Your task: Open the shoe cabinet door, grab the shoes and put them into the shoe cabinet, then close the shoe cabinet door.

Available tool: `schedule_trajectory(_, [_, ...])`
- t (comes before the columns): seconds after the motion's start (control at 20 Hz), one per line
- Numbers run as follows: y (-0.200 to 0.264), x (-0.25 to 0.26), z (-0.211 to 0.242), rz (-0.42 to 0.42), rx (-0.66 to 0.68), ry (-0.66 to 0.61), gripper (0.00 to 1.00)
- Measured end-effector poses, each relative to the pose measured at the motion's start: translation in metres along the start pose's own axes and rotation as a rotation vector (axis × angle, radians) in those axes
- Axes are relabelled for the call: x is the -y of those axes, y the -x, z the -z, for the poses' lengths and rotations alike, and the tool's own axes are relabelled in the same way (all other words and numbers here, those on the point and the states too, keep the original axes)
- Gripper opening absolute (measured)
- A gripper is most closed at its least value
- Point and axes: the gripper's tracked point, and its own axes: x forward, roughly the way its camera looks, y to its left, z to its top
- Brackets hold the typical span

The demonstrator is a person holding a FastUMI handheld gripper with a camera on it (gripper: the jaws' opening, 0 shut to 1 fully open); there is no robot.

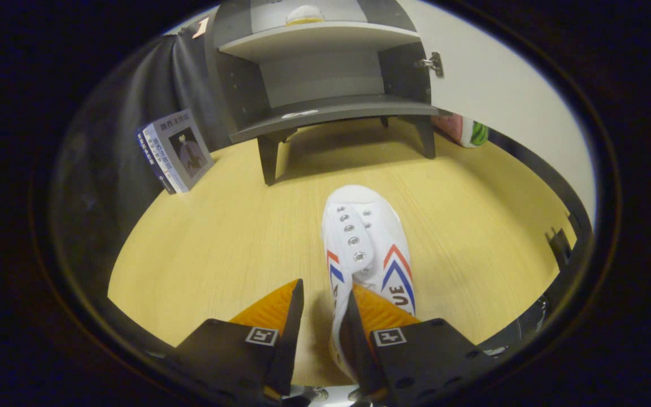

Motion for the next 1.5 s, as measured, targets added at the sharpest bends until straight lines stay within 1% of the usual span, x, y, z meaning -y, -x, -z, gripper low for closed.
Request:
schedule_trajectory(0.1, [-0.003, 0.002, -0.002, 0.007, 0.044, 0.008, 0.46])
schedule_trajectory(0.3, [-0.006, 0.006, -0.008, 0.027, 0.115, 0.014, 0.39])
schedule_trajectory(0.4, [-0.007, 0.010, -0.007, 0.032, 0.118, -0.001, 0.35])
schedule_trajectory(0.45, [-0.008, 0.011, -0.007, 0.026, 0.122, -0.009, 0.30])
schedule_trajectory(0.5, [-0.008, 0.012, -0.008, 0.019, 0.123, -0.008, 0.16])
schedule_trajectory(0.55, [-0.011, 0.008, -0.006, -0.012, 0.120, -0.005, 0.15])
schedule_trajectory(0.75, [-0.009, 0.008, -0.007, -0.023, 0.118, 0.039, 0.03])
schedule_trajectory(0.95, [-0.004, 0.004, -0.013, -0.053, 0.100, 0.029, 0.03])
schedule_trajectory(1.15, [0.008, 0.004, -0.042, -0.066, 0.126, 0.080, 0.03])
schedule_trajectory(1.25, [0.015, 0.008, -0.056, -0.055, 0.123, 0.088, 0.03])
schedule_trajectory(1.4, [0.042, 0.013, -0.090, -0.030, 0.139, 0.073, 0.03])
schedule_trajectory(1.5, [0.064, 0.014, -0.124, -0.009, 0.169, 0.076, 0.03])
